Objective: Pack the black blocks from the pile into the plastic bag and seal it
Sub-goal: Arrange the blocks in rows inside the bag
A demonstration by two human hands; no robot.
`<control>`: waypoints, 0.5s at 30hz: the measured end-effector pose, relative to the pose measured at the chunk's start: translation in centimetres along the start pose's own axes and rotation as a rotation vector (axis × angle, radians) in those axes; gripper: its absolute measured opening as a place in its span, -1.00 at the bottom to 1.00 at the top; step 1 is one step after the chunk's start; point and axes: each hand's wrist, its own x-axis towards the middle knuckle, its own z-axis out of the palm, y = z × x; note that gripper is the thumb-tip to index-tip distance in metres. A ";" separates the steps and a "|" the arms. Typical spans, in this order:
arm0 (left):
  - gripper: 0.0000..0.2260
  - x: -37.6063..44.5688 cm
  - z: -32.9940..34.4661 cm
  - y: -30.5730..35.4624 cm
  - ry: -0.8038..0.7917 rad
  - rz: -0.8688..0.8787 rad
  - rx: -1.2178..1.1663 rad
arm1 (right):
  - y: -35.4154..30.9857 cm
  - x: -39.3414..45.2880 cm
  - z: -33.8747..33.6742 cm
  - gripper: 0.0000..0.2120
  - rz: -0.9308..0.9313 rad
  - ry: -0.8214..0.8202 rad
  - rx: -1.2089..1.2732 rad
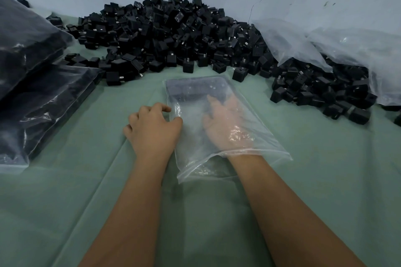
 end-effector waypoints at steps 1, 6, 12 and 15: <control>-0.68 0.0 0.0 0.0 -0.002 -0.001 0.002 | 0.0 0.1 0.1 -0.46 -0.006 -0.005 0.013; -0.69 0.0 0.0 0.0 0.004 -0.001 -0.012 | 0.2 0.1 0.4 -0.46 -0.033 -0.091 0.057; -0.72 -0.4 0.1 0.3 0.060 0.138 -0.078 | 0.9 -0.4 0.4 -0.56 -0.076 0.002 -0.096; -0.76 -0.7 -0.1 0.8 0.051 0.259 -0.212 | 0.3 -0.7 0.9 -0.56 -0.156 -0.076 -0.275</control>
